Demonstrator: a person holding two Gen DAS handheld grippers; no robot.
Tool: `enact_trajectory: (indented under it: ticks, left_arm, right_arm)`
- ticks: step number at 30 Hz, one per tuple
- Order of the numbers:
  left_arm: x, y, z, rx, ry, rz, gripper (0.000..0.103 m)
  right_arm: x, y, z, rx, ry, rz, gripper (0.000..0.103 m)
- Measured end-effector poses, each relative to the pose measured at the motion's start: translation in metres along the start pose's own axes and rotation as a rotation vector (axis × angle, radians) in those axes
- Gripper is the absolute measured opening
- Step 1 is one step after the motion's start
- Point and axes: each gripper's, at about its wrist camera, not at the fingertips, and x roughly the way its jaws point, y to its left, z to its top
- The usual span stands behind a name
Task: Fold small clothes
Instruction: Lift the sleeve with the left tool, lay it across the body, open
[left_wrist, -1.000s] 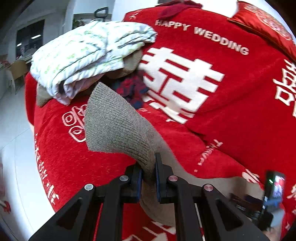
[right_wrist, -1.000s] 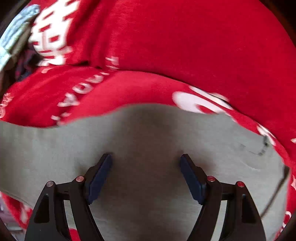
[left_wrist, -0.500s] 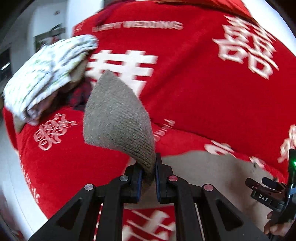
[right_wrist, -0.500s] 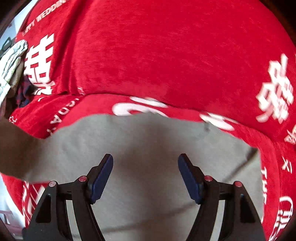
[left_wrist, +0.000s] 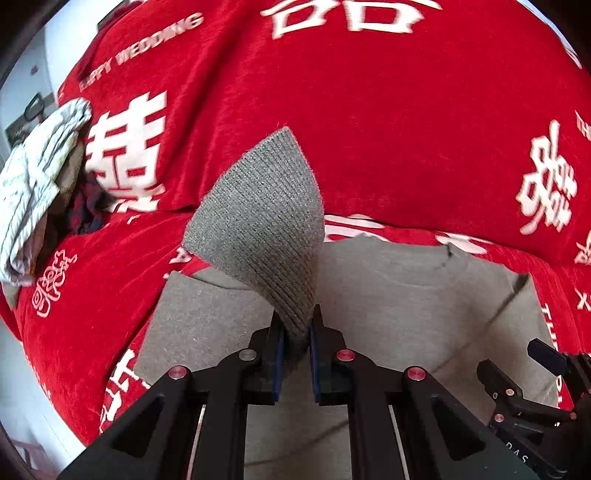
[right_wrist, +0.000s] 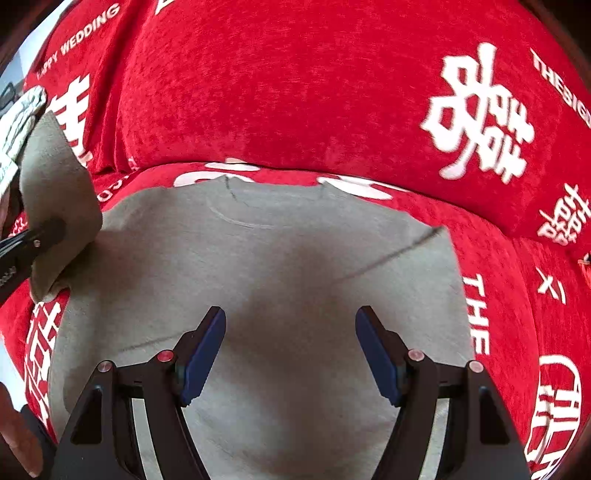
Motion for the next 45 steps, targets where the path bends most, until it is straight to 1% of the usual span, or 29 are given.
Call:
enact_trajectory:
  ticks: [3,7,11,15,20,26,30,37,45]
  left_arm:
    - [-0.008,-0.021,-0.003,0.051,-0.013,-0.014,0.013]
    - [-0.013,-0.051,-0.012,0.117,-0.009,-0.029,0.013]
    - [-0.015,-0.068,-0.022,0.153,0.004,-0.049,0.013]
    - [-0.019,-0.077,-0.029,0.176,0.001,-0.053,0.013]
    - [-0.022,-0.079,-0.037,0.177,-0.003,-0.071,0.013]
    - [-0.036,-0.082,-0.046,0.201,-0.041,-0.090,0.013]
    - [-0.050,-0.091,-0.051,0.230,-0.072,-0.108,0.013]
    - [-0.069,-0.123,-0.065,0.304,-0.087,-0.165,0.013]
    - [-0.084,-0.160,-0.080,0.373,-0.089,-0.214,0.013]
  right_arm:
    - [0.001,-0.018,-0.007,0.035,0.006,-0.002,0.076]
    - [-0.003,-0.041,-0.017,0.078,0.001,-0.003,0.076]
    - [-0.007,-0.058,-0.023,0.088,0.002,-0.004,0.076]
    - [-0.007,-0.060,-0.029,0.057,0.025,0.002,0.076]
    - [-0.014,-0.053,-0.036,0.014,0.001,0.010,0.076]
    - [-0.023,-0.048,-0.044,-0.037,-0.022,0.039,0.076]
    - [-0.027,-0.052,-0.048,-0.047,-0.032,0.035,0.076]
    - [-0.032,-0.067,-0.055,-0.036,-0.037,0.024,0.076]
    - [-0.041,-0.102,-0.052,0.033,-0.029,-0.008,0.076]
